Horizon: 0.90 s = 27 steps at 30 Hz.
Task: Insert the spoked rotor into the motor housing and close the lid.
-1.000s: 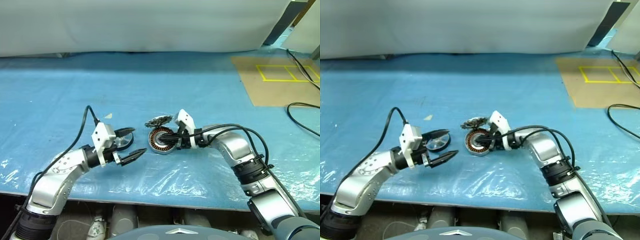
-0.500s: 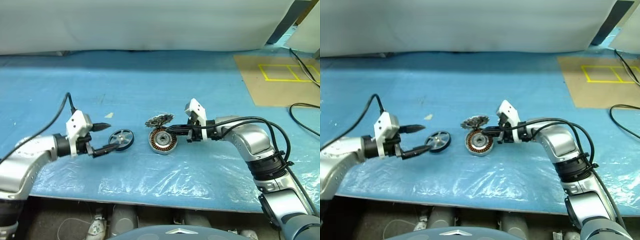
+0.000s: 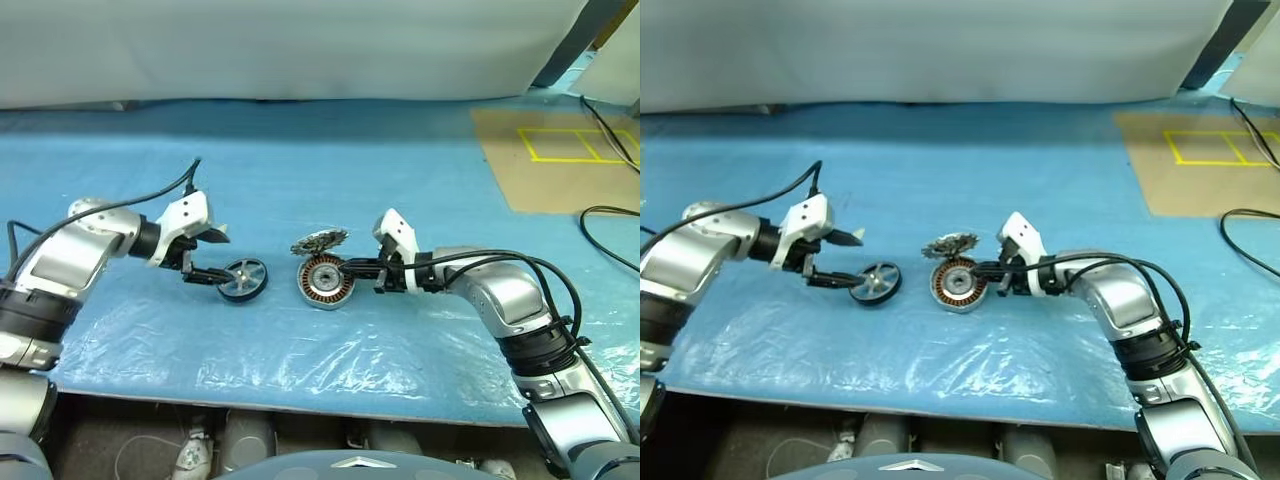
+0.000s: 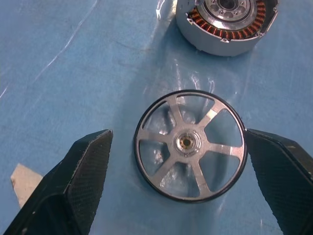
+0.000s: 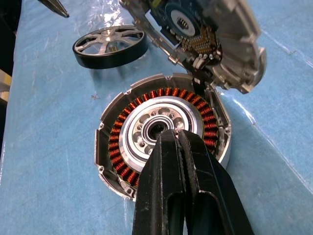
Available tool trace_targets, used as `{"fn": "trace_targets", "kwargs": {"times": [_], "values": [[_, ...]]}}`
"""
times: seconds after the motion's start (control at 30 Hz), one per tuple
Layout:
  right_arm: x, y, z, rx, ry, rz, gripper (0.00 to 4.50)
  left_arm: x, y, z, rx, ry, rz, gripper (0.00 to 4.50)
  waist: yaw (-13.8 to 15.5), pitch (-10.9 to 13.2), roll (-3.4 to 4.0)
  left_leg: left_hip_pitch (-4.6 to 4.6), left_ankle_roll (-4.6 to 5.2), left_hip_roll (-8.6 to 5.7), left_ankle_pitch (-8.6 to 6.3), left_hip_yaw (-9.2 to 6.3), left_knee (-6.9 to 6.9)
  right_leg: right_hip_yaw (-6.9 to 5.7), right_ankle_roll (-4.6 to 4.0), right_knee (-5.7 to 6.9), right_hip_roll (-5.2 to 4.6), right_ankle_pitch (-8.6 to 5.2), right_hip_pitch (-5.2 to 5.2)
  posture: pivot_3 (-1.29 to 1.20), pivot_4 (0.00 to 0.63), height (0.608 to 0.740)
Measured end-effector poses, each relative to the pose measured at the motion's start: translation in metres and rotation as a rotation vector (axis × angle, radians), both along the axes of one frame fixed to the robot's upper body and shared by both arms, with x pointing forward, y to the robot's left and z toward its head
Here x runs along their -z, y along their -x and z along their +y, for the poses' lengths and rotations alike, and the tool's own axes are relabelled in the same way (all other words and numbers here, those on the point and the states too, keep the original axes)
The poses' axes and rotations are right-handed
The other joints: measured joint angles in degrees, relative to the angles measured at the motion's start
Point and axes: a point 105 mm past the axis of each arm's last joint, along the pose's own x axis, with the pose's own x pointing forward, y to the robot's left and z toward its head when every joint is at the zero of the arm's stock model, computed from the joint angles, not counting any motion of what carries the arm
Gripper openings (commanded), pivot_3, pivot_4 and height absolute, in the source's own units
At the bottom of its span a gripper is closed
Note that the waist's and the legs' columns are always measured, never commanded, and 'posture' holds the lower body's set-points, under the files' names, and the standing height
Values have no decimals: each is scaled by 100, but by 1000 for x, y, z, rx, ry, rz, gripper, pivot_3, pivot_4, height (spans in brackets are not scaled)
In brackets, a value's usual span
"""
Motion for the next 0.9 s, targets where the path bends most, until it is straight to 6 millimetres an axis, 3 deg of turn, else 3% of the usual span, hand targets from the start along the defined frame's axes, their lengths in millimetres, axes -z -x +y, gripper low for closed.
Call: {"fn": "trace_targets", "kwargs": {"times": [0.13, 0.23, 0.33, 0.67, 0.9], "values": [[3, 5, -1, 8, 7, -3, 16, 8, -4, -2, 54, -49, 5, 4321, -17, 0, 0, 1, 0, 0, 0, -1, -2, -1, 0, -1, 4, 0, -1, 0, 150, 740], [6, 7, -2, 15, 14, -1, 0, 13, -7, 4, 95, -101, -19, 3642, -17, 0, 0, -1, 0, 1, 0, -3, -2, -3, 1, 0, 5, 1, 0, 0, 150, 740], [5, 9, -2, 16, 16, -6, 0, 15, -8, 5, 141, -118, -45, 2599, 5, 0, 0, -2, 0, 0, 0, -5, 0, -3, 2, -1, 0, 1, 0, 0, 150, 740], [7, 8, -4, 29, 26, 0, 0, 22, 4, -4, 425, -168, -115, 2599, 47, 0, 0, -1, 0, 3, 0, -4, -1, -6, 2, 1, 0, 1, 0, 0, 150, 740], [8, 9, -4, 39, 32, -7, 0, 21, -21, -5, 447, -260, -213, 2599, 129, 0, -1, -3, -1, 2, 0, -5, 7, -6, 3, 1, -3, 2, 2, 0, 150, 740]]}}
